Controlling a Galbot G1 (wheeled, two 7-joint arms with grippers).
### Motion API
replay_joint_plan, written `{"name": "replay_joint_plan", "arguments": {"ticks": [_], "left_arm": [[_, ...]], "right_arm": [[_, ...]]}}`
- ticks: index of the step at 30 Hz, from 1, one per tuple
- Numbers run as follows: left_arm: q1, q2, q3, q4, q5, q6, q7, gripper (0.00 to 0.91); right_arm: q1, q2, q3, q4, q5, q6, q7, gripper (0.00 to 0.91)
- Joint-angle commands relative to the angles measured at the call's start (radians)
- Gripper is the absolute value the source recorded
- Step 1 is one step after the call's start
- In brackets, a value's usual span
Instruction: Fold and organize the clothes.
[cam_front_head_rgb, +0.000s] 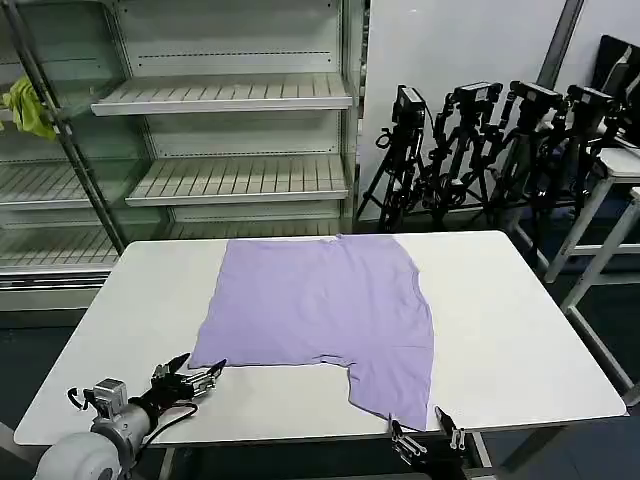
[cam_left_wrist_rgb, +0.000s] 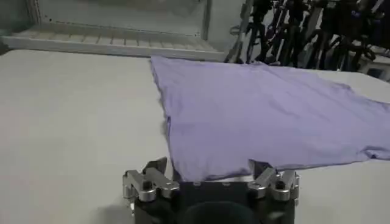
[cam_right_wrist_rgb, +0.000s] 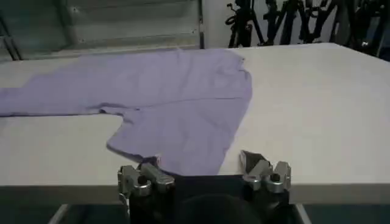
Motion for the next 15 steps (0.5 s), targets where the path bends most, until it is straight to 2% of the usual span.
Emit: {"name": "replay_joint_plan", "arguments": {"ticks": [1, 5, 8, 14, 15], "left_arm": [[0.0, 0.0, 0.002, 0.01, 0.012, -0.002, 0.003, 0.685], [0.0, 0.0, 0.004, 0.01, 0.014, -0.002, 0.004, 0.645], [0.001, -0.001, 0.005, 0.009, 0.015, -0.002, 0.006, 0.564], [0.007, 0.001, 0.0, 0.006, 0.017, -0.002, 0.009, 0.322], [0.008, 0.002, -0.002, 0.005, 0.017, -0.002, 0.01, 0.272]], "right_arm": [[0.007, 0.003, -0.012, -0.009, 0.0, -0.002, -0.002, 0.675], [0.005, 0.005, -0.014, -0.016, -0.002, 0.0, -0.004, 0.564], [0.002, 0.007, -0.015, -0.016, -0.003, 0.0, -0.007, 0.433], [-0.009, 0.01, -0.013, -0.018, -0.006, 0.004, -0.01, 0.302], [-0.013, 0.009, -0.012, -0.018, -0.008, 0.006, -0.012, 0.242]]}}
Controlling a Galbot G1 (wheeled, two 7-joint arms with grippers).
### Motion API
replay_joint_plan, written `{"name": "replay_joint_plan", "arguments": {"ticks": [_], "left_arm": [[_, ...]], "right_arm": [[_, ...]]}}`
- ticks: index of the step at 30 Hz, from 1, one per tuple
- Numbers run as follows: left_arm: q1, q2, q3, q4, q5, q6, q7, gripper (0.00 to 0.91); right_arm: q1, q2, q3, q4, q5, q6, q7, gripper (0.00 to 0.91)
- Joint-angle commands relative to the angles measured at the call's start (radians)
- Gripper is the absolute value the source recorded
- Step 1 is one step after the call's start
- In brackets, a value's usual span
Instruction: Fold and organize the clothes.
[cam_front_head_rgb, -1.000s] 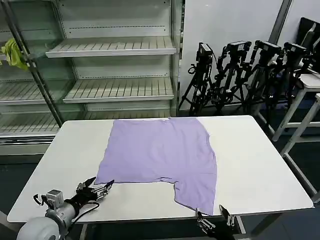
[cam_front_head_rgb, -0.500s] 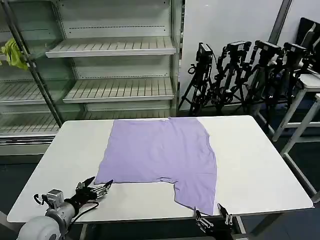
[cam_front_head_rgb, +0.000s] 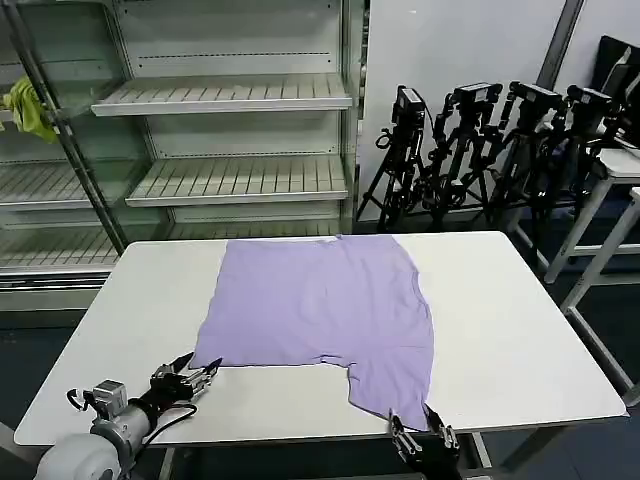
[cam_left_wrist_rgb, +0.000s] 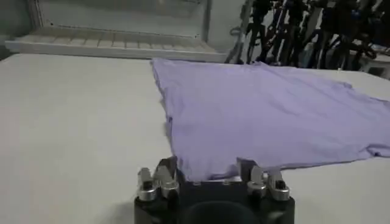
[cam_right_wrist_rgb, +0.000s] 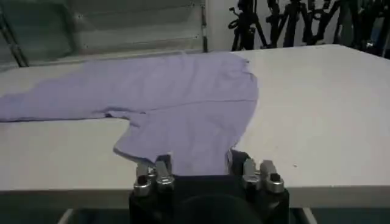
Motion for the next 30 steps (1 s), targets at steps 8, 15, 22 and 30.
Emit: {"name": "replay_joint_plan", "arguments": {"ticks": [8, 15, 22, 30], "left_arm": [[0.009, 0.002, -0.008, -0.006, 0.002, 0.002, 0.005, 0.05], [0.016, -0.001, -0.014, -0.006, 0.016, -0.008, 0.024, 0.04], [0.035, 0.001, -0.026, -0.018, 0.024, -0.024, 0.037, 0.04], [0.086, 0.006, -0.056, -0.07, 0.024, -0.025, 0.038, 0.04]], "right_arm": [[-0.023, -0.001, 0.003, -0.002, -0.003, 0.003, -0.008, 0.0], [-0.037, -0.004, 0.006, 0.0, -0.023, 0.019, -0.025, 0.0], [-0.057, -0.011, 0.011, 0.017, -0.034, 0.033, -0.026, 0.0], [-0.131, -0.055, 0.055, 0.069, -0.034, 0.038, -0.027, 0.0]]}}
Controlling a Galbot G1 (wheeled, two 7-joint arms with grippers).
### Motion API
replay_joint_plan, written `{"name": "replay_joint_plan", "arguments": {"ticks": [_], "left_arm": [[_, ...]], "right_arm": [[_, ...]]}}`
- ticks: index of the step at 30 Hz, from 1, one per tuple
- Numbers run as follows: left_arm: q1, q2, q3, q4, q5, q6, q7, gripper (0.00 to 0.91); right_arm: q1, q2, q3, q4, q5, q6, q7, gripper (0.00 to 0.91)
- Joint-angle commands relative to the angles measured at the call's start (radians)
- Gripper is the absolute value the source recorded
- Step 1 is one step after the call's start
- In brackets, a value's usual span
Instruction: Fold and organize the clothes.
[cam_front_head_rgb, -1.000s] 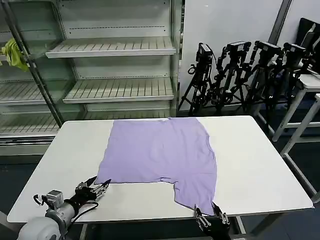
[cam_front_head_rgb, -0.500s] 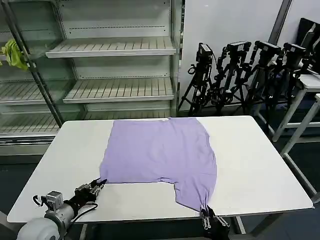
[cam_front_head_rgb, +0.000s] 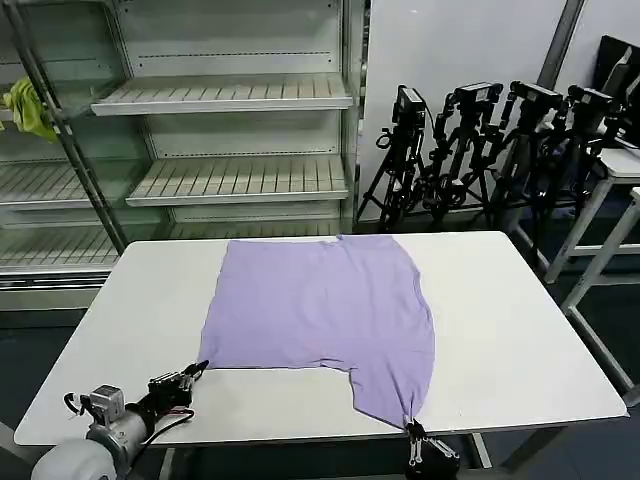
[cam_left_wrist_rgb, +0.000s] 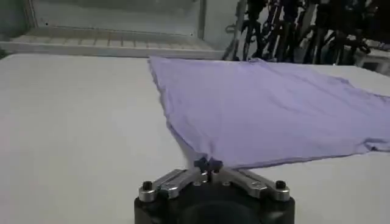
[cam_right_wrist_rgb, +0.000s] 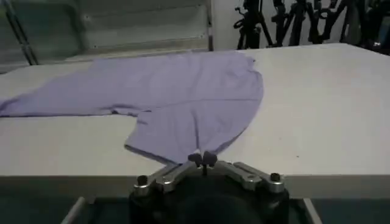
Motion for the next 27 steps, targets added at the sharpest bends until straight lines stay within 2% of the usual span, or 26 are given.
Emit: {"name": "replay_joint_plan", "arguments": {"ticks": [1, 17, 27], "left_arm": [[0.052, 0.003, -0.029, -0.052, 0.003, -0.004, 0.007, 0.04], [0.206, -0.002, -0.153, -0.179, 0.003, -0.002, 0.009, 0.04], [0.144, -0.004, -0.131, -0.165, -0.005, -0.004, 0.012, 0.04]], "right_arm": [[-0.054, -0.025, 0.031, 0.041, -0.005, 0.005, -0.001, 0.0], [-0.19, -0.073, 0.16, 0.177, -0.008, 0.022, -0.004, 0.0], [-0.116, -0.071, 0.243, 0.213, 0.031, 0.031, -0.015, 0.0]]}}
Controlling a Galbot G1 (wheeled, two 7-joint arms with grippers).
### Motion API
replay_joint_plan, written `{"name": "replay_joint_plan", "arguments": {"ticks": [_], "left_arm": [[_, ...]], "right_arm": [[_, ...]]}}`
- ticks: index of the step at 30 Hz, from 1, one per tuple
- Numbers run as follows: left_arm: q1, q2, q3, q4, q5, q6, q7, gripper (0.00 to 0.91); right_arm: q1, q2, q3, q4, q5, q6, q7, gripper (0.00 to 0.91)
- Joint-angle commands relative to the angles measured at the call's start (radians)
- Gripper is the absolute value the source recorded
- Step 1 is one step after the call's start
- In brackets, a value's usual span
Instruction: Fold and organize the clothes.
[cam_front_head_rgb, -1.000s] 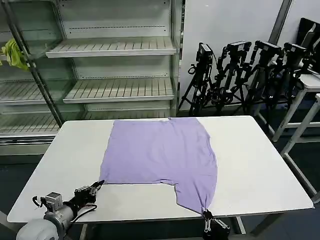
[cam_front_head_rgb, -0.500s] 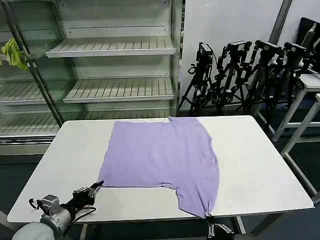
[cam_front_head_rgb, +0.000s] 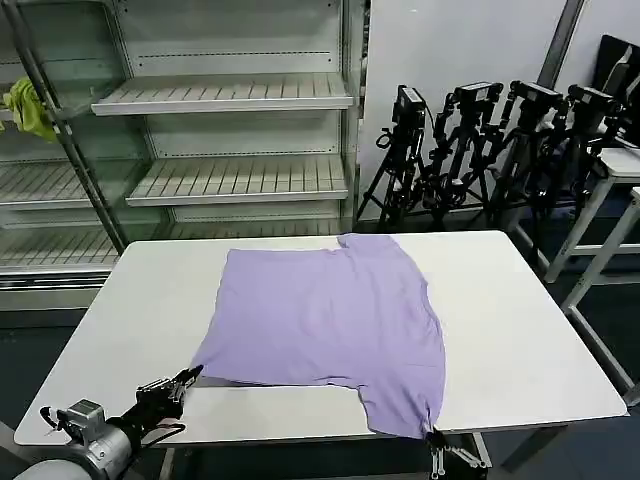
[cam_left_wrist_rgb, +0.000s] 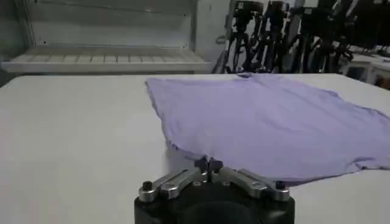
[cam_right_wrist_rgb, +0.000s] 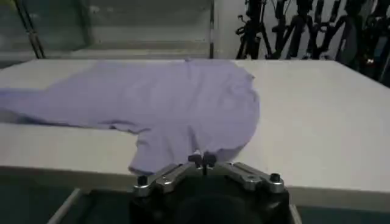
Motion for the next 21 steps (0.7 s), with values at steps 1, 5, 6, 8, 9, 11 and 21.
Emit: {"name": "replay_joint_plan", "arguments": {"ticks": [1, 5, 6, 8, 9, 11, 21], "left_arm": [[-0.027, -0.002, 0.0, -0.008, -0.005, -0.002, -0.001, 0.04], [-0.084, -0.003, 0.04, 0.029, -0.013, -0.001, -0.001, 0.04], [-0.104, -0.003, 0.053, 0.046, -0.014, -0.001, -0.001, 0.04], [-0.133, -0.003, 0.066, 0.064, -0.018, -0.001, -0.001, 0.04], [-0.151, -0.002, 0.079, 0.077, -0.022, 0.0, -0.001, 0.04], [-0.18, -0.002, 0.091, 0.095, -0.026, 0.0, -0.002, 0.04], [-0.334, 0.001, 0.142, 0.195, -0.043, 0.004, -0.003, 0.04]], "right_arm": [[0.029, -0.006, 0.061, 0.035, 0.016, 0.004, -0.002, 0.0], [0.108, -0.013, 0.076, 0.014, 0.055, 0.002, -0.011, 0.0], [0.151, -0.02, 0.081, 0.001, 0.08, 0.001, -0.013, 0.0], [0.199, -0.031, 0.084, -0.018, 0.115, -0.003, -0.011, 0.0], [0.233, -0.042, 0.081, -0.032, 0.131, -0.005, -0.013, 0.0], [0.268, -0.054, 0.077, -0.056, 0.149, -0.007, -0.016, 0.0], [0.478, -0.106, -0.023, -0.184, 0.223, -0.025, -0.023, 0.0]]}}
